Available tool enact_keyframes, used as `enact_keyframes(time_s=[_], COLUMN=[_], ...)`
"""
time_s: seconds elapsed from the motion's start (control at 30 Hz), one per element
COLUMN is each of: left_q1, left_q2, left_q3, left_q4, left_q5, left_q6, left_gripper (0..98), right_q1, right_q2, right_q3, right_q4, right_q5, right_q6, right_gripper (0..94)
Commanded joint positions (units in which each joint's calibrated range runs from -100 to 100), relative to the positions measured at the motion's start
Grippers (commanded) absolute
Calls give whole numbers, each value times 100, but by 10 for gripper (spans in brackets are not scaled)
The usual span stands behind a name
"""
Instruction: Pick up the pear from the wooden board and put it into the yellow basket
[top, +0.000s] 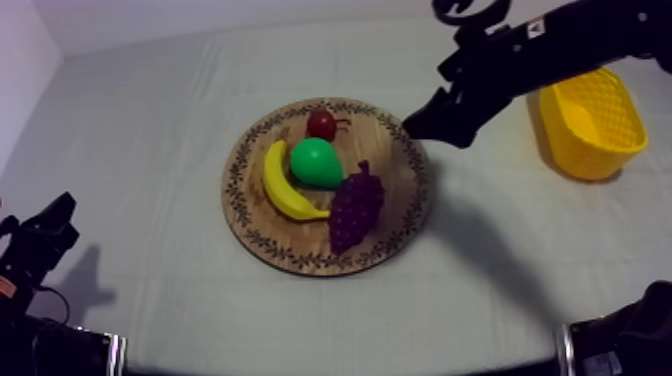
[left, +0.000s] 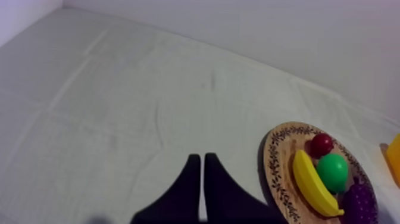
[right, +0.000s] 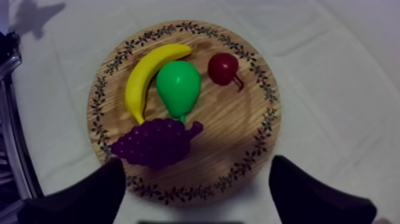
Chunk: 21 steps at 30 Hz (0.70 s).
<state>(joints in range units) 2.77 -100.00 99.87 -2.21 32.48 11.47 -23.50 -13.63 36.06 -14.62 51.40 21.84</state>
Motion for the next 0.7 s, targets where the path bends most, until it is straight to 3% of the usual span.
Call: enact_keyframes(time_s=[0.0, 0.67], left_q1=[1, 1], left_q2=[0, 0], left_q3=[2, 2], left_q4=[-2, -2], left_q5=[1, 1], left_q6=[2, 2], left_gripper=[1, 1], right_q1=[-67, -634], right_q2=[308, 2916], right_q3=[-68, -1425], right_q4=[29, 169], right_q5=[-149, -985], right_q6=[-20, -142], right_gripper=[713, 680])
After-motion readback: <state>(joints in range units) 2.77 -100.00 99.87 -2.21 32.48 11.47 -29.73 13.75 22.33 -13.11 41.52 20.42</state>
